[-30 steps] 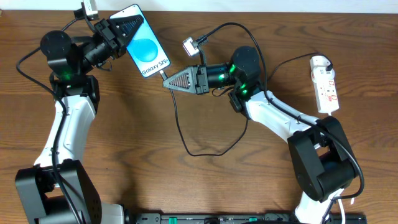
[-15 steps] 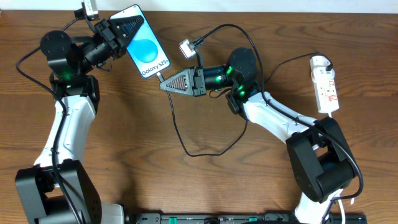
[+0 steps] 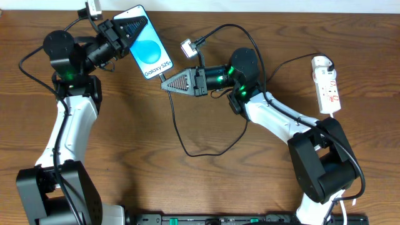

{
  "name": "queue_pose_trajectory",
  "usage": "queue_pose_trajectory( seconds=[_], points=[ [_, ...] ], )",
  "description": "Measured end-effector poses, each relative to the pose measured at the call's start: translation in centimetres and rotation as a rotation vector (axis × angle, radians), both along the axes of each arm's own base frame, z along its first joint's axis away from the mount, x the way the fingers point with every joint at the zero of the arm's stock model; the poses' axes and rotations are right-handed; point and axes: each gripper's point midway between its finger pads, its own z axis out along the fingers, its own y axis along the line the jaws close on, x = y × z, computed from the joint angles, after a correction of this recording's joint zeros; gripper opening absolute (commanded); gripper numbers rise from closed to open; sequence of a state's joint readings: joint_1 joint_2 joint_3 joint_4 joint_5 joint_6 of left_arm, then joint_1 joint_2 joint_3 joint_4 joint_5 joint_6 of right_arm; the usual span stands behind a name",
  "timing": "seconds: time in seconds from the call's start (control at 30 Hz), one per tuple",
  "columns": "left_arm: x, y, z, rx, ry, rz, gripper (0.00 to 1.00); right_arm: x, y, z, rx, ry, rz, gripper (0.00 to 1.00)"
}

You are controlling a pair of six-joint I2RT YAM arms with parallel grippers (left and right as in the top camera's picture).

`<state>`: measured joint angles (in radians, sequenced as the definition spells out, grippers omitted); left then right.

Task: Plug charger to phone and switch on socket
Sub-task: 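Push the plug up into the phone's port with the right gripper, then open the right gripper and retract it toward the power strip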

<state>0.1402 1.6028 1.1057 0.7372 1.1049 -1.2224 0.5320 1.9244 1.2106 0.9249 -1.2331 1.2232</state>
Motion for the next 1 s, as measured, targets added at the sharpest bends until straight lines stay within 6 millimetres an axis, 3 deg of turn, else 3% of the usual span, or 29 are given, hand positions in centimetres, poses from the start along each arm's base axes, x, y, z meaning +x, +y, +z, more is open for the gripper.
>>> queue_pose_trajectory(
  seconds=[0.57,0.7,0.87,1.0],
  points=[
    [-0.4,-0.3,-0.1,0.014,-0.012,-0.029,0.07,-0.3,0.0,-0.1,-0.003,-0.001,0.014,0.02],
    [-0.8,-0.7,-0.2,0.017,-0.008,-0.057,0.07,0.2,0.1,0.0,0.003,0.002,-0.015,0.27],
    [-1.7,-2.3,-0.3,0.024,-0.008,-0.127,0.07,1.0,0.2,0.2,0.013,0.000,-0.057,0.50],
    [-1.7,-2.3,-0.3,0.025,-0.009,-0.130,0.07,1.1,0.0,0.3,0.014,-0.004,-0.064,0.69]
  ],
)
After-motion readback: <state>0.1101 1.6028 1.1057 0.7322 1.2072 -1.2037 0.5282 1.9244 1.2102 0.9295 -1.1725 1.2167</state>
